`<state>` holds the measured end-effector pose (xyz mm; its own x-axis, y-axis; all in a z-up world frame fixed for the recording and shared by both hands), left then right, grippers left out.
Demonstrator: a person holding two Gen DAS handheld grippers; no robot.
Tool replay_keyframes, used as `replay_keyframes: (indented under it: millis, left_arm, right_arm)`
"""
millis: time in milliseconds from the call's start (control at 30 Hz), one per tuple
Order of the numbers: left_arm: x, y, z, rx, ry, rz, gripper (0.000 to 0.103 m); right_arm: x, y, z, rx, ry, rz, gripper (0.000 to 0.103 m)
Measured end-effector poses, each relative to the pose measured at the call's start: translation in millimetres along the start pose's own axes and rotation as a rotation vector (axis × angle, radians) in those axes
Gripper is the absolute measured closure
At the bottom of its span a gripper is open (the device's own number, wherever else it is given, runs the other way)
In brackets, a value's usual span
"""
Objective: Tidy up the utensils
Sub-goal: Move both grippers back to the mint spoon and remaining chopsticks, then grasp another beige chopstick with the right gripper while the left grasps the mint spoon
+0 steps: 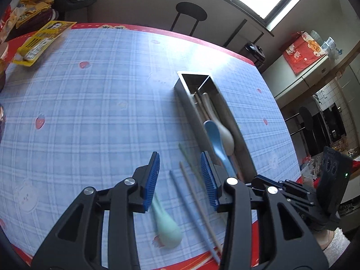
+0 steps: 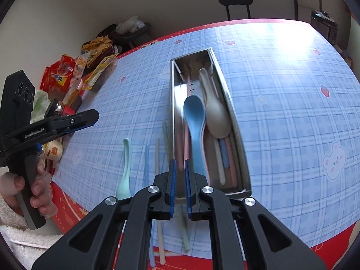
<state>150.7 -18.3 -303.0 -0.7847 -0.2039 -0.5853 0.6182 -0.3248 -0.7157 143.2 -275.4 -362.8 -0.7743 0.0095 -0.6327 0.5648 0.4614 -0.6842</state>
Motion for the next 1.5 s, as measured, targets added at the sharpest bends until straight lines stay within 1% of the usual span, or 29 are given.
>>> replay_keyframes:
  millis: [100, 200, 367, 533, 733, 767, 800, 833, 1000, 1067, 1167, 1233, 1500]
  left_arm:
    - [27.4, -11.1, -18.9, -0.031, -0.018, -0.019, 0.063]
    - [52.1, -14.7, -33.4, -0.043, -0.063, -0.033, 0.063]
    - [74.8, -19.4, -43.9, -0.055, -0.100, -0.040, 0.063]
    - [83.6, -29.1, -54.9, -0.086, -0.124, -0.021, 0.064]
    - [94.0, -26.2, -59.1, -0.079, -0.157, -0.057, 0.065]
    - [93.9, -26.6, -59.5, -0.079, -0.157, -0.056, 0.065]
    - [93.7, -27.5, -59.0, -0.078, -0.154, -0.054, 0.065]
    - [92.8, -27.2, -57.3, -0.077, -0.151, -0.054, 0.065]
    - [90.7, -24.6, -49.6, -0.071, -0.125, -0.064, 0.065]
    - [89.6, -22.5, -47.1, -0.069, -0.115, -0.069, 0.065]
    - [89.3, -18.1, -43.8, -0.067, -0.106, -0.083, 0.065]
    - [89.8, -14.3, -41.9, -0.062, -0.104, -0.096, 0.065]
    - [94.4, 1.7, -33.9, -0.056, -0.087, -0.150, 0.065]
  right_arm:
    - [17.1, 1.9, -11.2, 0.004, -0.025, -0.030, 0.094]
    - [31.9, 4.2, -20.0, 0.007, -0.043, -0.055, 0.094]
    - [54.6, 6.6, -32.2, 0.032, -0.098, -0.089, 0.094]
    - [70.4, 10.5, -39.9, 0.047, -0.143, -0.127, 0.094]
    - [84.4, 20.7, -46.9, 0.061, -0.187, -0.171, 0.094]
    - [86.0, 22.1, -47.9, 0.066, -0.196, -0.176, 0.091]
    - [87.2, 23.8, -49.9, 0.064, -0.201, -0.180, 0.085]
    - [88.1, 24.8, -51.7, 0.061, -0.208, -0.182, 0.083]
    - [90.7, 29.5, -57.9, 0.068, -0.260, -0.187, 0.082]
    - [91.4, 32.1, -58.2, 0.075, -0.272, -0.197, 0.084]
    - [91.8, 36.9, -58.7, 0.079, -0.281, -0.206, 0.093]
    - [91.9, 38.9, -57.0, 0.079, -0.277, -0.209, 0.095]
    - [91.2, 40.0, -53.1, 0.049, -0.268, -0.211, 0.096]
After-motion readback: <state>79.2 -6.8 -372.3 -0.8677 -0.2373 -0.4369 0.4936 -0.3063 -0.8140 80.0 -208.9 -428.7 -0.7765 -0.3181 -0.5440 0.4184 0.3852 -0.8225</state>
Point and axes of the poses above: each gripper's, at about its wrist camera, not at the fingertips, and y roughly the way its jaws point, z to its right, x to its underside, the point moved 1 cm from there along y, roughly the way its jaws point, and after that the axes turned 12 degrees about z, right-handed, at the moved point
